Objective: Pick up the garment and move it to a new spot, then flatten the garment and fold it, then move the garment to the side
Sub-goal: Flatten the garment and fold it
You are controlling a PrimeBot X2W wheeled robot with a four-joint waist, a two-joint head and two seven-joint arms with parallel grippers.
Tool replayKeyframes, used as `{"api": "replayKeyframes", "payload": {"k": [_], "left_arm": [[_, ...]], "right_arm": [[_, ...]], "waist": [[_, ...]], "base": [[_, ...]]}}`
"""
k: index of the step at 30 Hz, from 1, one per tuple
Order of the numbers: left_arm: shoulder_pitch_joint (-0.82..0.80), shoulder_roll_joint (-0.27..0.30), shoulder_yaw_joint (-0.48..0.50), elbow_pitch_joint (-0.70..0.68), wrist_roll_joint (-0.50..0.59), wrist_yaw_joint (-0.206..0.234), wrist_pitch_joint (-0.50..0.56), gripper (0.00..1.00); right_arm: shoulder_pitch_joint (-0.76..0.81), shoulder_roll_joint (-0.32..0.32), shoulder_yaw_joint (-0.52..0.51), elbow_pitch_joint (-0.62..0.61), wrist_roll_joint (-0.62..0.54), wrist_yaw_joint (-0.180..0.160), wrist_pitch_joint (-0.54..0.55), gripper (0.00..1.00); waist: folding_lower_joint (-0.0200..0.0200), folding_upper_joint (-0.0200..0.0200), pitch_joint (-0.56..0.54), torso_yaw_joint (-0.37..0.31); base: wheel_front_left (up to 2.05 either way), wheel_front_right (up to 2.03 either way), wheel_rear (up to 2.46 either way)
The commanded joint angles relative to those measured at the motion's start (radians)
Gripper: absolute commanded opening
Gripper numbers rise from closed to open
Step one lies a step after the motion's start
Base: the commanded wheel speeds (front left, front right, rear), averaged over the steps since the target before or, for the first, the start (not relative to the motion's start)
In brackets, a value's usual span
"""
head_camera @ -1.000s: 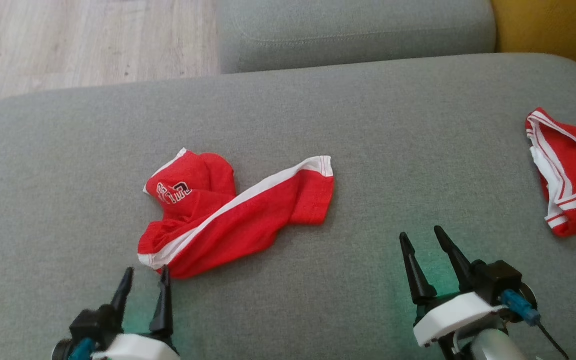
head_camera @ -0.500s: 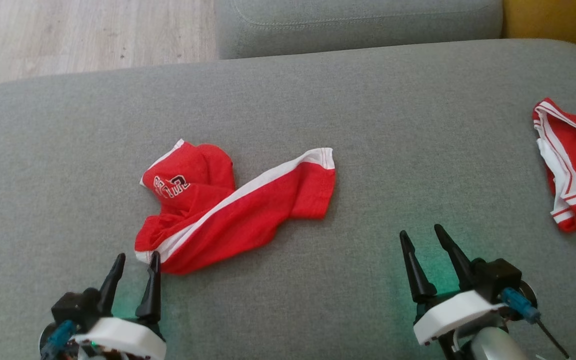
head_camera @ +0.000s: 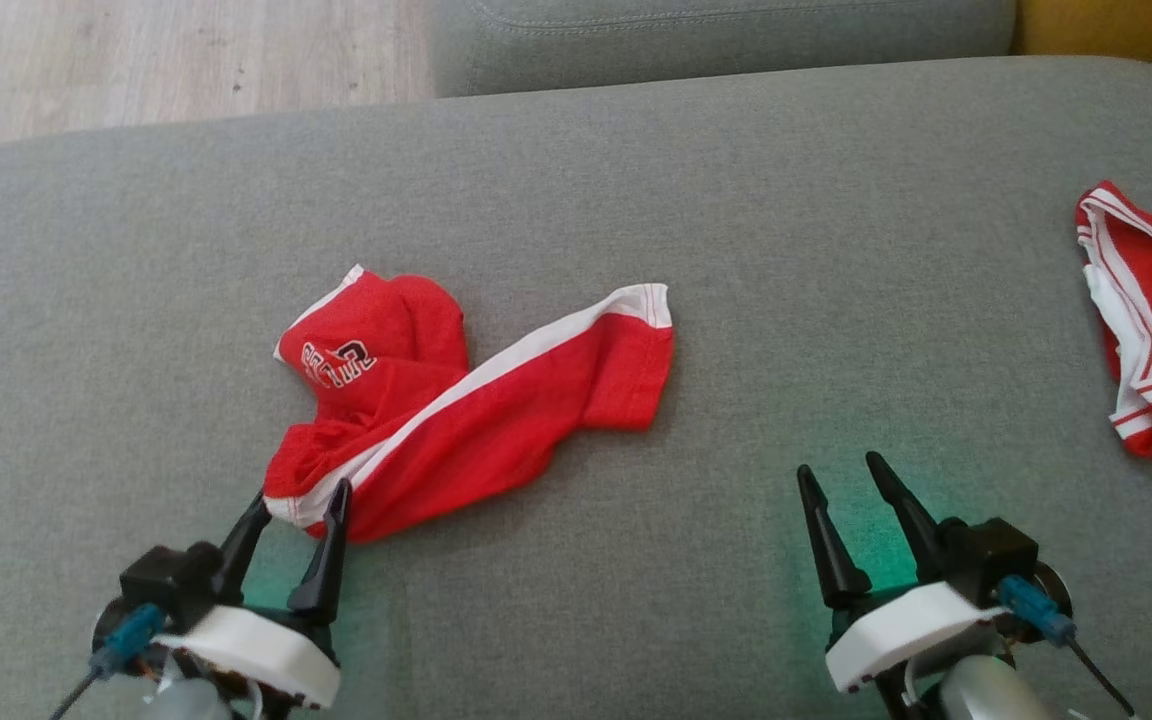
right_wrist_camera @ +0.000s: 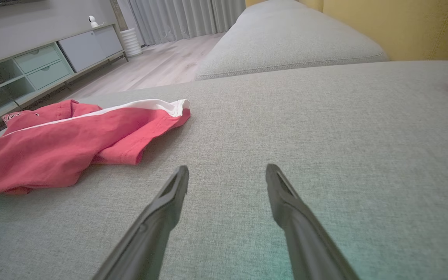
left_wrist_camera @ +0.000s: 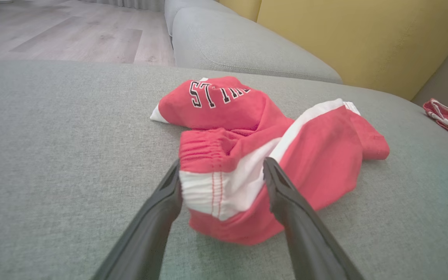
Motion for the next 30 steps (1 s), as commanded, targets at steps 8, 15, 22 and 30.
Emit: {"api": "replayKeyframes", "payload": {"k": [8,15,22,30], "left_arm": [[-0.066,0.123,-0.108,-0.072,-0.031,0.002,-0.01,1.0],[-0.101,0.199,-0.233,-0.132,-0.05,0.002,-0.01,1.0],[-0.149,0.233,-0.317,-0.121,-0.081,0.002,-0.01,1.0],[-0.176,0.244,-0.371,-0.116,-0.105,0.002,-0.01,1.0]], "right_arm": [[-0.049,0.004,0.023,-0.014,0.01,-0.001,-0.006,1.0],[-0.048,0.004,0.025,-0.013,0.017,-0.001,-0.006,1.0],[-0.055,0.004,0.027,-0.008,0.02,-0.001,-0.006,1.0],[-0.063,0.004,0.027,-0.005,0.024,-0.001,-0.006,1.0]], "waist": [[-0.0001,0.0,0.005,0.01],[-0.0001,0.0,0.014,0.025],[-0.0001,0.0,0.029,0.03],[-0.0001,0.0,0.041,0.022]], "base": [[0.0,0.0,0.0],[0.0,0.0,0.0],[0.0,0.0,0.0],[0.0,0.0,0.0]]}}
